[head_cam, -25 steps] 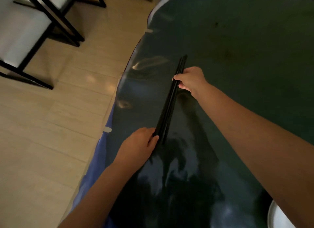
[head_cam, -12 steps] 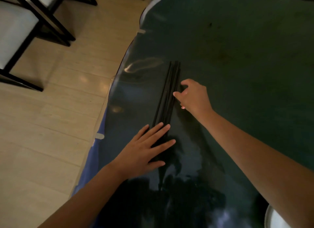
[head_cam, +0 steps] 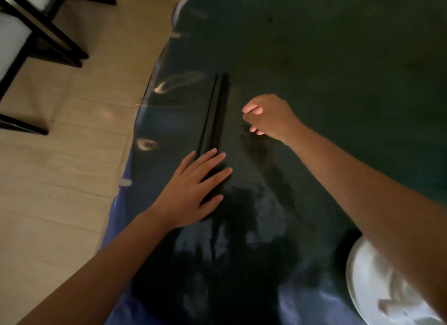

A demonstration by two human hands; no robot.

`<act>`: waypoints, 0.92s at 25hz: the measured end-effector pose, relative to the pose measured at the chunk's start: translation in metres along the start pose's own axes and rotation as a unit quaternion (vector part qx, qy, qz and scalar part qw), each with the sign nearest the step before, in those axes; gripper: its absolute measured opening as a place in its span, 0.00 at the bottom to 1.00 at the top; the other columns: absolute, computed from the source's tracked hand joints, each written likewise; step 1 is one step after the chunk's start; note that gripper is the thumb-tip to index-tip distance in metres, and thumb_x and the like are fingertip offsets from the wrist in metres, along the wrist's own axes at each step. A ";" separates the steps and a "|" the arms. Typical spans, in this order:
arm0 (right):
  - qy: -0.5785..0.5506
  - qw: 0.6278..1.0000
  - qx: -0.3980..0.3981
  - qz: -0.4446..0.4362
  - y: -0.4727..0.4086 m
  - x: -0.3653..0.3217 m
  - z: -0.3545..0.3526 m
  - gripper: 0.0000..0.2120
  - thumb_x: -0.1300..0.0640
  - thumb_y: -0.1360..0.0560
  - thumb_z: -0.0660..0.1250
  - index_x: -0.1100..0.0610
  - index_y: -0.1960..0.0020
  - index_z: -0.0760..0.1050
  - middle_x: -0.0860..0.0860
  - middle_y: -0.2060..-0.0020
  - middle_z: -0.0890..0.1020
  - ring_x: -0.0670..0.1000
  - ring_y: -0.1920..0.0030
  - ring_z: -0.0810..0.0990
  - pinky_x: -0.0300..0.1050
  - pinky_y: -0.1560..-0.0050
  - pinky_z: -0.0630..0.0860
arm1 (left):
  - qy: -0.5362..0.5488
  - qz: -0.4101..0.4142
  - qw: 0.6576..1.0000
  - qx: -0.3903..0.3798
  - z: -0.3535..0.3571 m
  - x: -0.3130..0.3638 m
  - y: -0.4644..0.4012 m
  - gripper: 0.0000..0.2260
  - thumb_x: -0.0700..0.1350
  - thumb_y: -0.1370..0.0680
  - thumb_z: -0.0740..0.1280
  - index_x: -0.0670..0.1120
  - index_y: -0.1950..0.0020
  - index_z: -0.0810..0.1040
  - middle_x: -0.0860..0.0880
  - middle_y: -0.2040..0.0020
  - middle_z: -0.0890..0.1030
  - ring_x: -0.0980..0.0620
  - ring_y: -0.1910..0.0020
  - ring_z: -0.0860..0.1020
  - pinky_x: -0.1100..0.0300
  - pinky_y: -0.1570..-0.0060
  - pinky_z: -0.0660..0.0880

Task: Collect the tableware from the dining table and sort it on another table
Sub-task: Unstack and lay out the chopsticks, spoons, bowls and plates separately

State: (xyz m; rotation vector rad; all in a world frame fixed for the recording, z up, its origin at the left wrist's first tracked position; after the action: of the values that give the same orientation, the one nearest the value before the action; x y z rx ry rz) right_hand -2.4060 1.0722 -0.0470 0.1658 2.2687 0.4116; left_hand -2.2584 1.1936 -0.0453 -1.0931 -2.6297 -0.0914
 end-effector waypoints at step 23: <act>0.339 0.932 0.011 -0.126 0.344 0.181 -0.105 0.16 0.54 0.23 0.57 0.52 0.36 0.71 0.49 0.40 0.76 0.53 0.39 0.69 0.48 0.47 0.74 | 0.076 -0.245 0.962 -0.092 0.045 0.294 0.000 0.13 0.49 0.20 0.55 0.47 0.43 0.74 0.47 0.49 0.78 0.49 0.53 0.76 0.55 0.58 0.73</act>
State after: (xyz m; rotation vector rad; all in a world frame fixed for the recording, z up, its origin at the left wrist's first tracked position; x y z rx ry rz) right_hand -2.6097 1.4149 0.0104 -0.3054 2.9241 0.3380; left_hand -2.4659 1.4020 -0.0032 -0.4331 -2.7253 -0.5111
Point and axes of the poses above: each hand's wrist, its own y-axis away from the middle knuckle, its own z-axis out of the palm, x = y × z, the point moved 10 cm from there along -y, towards the middle knuckle
